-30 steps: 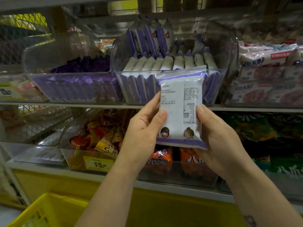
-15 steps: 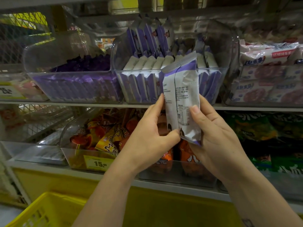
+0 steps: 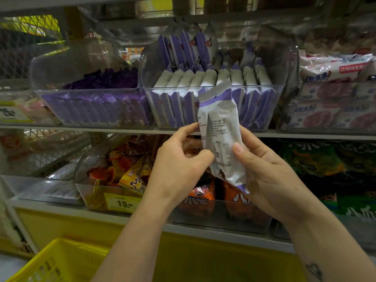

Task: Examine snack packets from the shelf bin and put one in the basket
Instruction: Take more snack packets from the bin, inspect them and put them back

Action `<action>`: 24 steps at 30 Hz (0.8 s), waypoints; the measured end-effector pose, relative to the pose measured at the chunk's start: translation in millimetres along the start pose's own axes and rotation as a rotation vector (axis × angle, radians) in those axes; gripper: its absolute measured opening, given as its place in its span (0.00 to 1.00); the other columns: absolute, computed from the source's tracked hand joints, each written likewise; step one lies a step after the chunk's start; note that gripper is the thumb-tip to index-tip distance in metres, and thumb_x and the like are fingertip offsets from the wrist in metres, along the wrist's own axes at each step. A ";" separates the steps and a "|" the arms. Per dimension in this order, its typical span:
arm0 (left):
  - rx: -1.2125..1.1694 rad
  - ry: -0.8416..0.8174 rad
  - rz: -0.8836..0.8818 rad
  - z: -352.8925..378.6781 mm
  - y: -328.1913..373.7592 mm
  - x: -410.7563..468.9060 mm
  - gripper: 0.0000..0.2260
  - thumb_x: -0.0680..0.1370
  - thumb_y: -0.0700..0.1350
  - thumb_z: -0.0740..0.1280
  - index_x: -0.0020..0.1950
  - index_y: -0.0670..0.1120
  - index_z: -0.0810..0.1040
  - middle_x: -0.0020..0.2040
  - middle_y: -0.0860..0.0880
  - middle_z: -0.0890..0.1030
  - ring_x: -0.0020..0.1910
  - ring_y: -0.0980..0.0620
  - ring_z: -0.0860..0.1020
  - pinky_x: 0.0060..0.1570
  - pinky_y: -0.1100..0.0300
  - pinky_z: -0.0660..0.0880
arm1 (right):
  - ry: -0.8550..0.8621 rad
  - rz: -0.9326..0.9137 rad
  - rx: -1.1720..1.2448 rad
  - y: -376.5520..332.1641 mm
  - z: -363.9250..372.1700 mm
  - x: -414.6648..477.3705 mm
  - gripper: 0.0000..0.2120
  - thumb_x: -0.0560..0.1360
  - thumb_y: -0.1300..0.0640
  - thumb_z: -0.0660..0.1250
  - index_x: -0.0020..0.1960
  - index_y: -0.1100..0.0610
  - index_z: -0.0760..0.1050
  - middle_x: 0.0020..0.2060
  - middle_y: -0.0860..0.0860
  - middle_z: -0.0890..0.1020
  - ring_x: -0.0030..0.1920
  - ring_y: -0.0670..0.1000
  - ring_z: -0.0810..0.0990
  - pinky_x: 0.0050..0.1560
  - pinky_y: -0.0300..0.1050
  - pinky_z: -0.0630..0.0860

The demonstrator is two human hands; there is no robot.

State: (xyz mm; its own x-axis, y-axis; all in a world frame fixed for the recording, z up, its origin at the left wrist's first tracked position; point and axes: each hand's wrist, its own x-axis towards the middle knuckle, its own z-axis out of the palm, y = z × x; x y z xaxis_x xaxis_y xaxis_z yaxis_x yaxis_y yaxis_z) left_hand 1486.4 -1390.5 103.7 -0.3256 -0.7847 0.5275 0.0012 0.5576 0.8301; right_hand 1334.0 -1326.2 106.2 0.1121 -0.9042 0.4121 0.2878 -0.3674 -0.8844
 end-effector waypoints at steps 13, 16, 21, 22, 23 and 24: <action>-0.222 -0.089 -0.025 -13.9 -9.0 3.5 0.12 0.75 0.47 0.61 0.52 0.42 0.79 0.44 0.45 0.86 0.45 0.49 0.85 0.44 0.61 0.80 | -0.106 0.057 -0.078 0.5 -2.7 -2.6 0.24 0.73 0.58 0.65 0.69 0.50 0.72 0.64 0.51 0.79 0.64 0.50 0.78 0.59 0.41 0.77; -0.259 -0.099 -0.031 -14.9 -10.0 3.1 0.11 0.76 0.47 0.61 0.50 0.41 0.78 0.44 0.43 0.86 0.45 0.48 0.85 0.44 0.60 0.80 | -0.108 0.079 -0.112 0.1 -4.1 -2.7 0.25 0.73 0.58 0.65 0.70 0.51 0.71 0.64 0.50 0.79 0.65 0.51 0.77 0.63 0.46 0.74; -0.211 -0.108 -0.031 -16.5 -2.1 2.7 0.12 0.76 0.50 0.62 0.50 0.44 0.78 0.44 0.46 0.86 0.45 0.49 0.85 0.44 0.59 0.80 | -0.077 0.075 -0.105 -8.4 0.3 -4.6 0.21 0.74 0.60 0.63 0.66 0.50 0.74 0.60 0.51 0.82 0.59 0.50 0.81 0.57 0.42 0.79; -0.170 -0.099 -0.029 -16.5 1.0 3.0 0.12 0.76 0.53 0.62 0.50 0.46 0.78 0.44 0.48 0.86 0.46 0.50 0.85 0.45 0.58 0.80 | -0.058 0.071 -0.092 -12.5 1.9 -4.6 0.21 0.73 0.60 0.63 0.66 0.50 0.74 0.58 0.51 0.83 0.57 0.49 0.82 0.54 0.41 0.80; -0.121 -0.088 -0.024 -16.2 4.3 3.1 0.12 0.75 0.55 0.63 0.50 0.49 0.78 0.46 0.50 0.86 0.47 0.52 0.84 0.46 0.56 0.80 | -0.040 0.064 -0.082 -16.9 4.0 -4.0 0.22 0.72 0.59 0.63 0.66 0.51 0.74 0.57 0.52 0.83 0.55 0.50 0.83 0.52 0.41 0.81; -0.086 -0.082 -0.017 -15.9 8.2 3.1 0.12 0.75 0.57 0.63 0.51 0.52 0.78 0.47 0.52 0.85 0.48 0.53 0.84 0.47 0.55 0.79 | -0.024 0.049 -0.074 -22.0 6.8 -3.4 0.22 0.73 0.58 0.62 0.67 0.51 0.73 0.57 0.52 0.84 0.55 0.51 0.83 0.50 0.42 0.81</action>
State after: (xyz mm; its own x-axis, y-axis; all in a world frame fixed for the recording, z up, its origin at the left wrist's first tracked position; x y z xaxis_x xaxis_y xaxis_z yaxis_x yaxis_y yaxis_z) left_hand 1500.4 -1392.7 115.0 -0.4026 -0.7670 0.4996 0.0746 0.5165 0.8530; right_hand 1333.7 -1313.6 125.7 0.1469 -0.9166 0.3718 0.2100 -0.3384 -0.9173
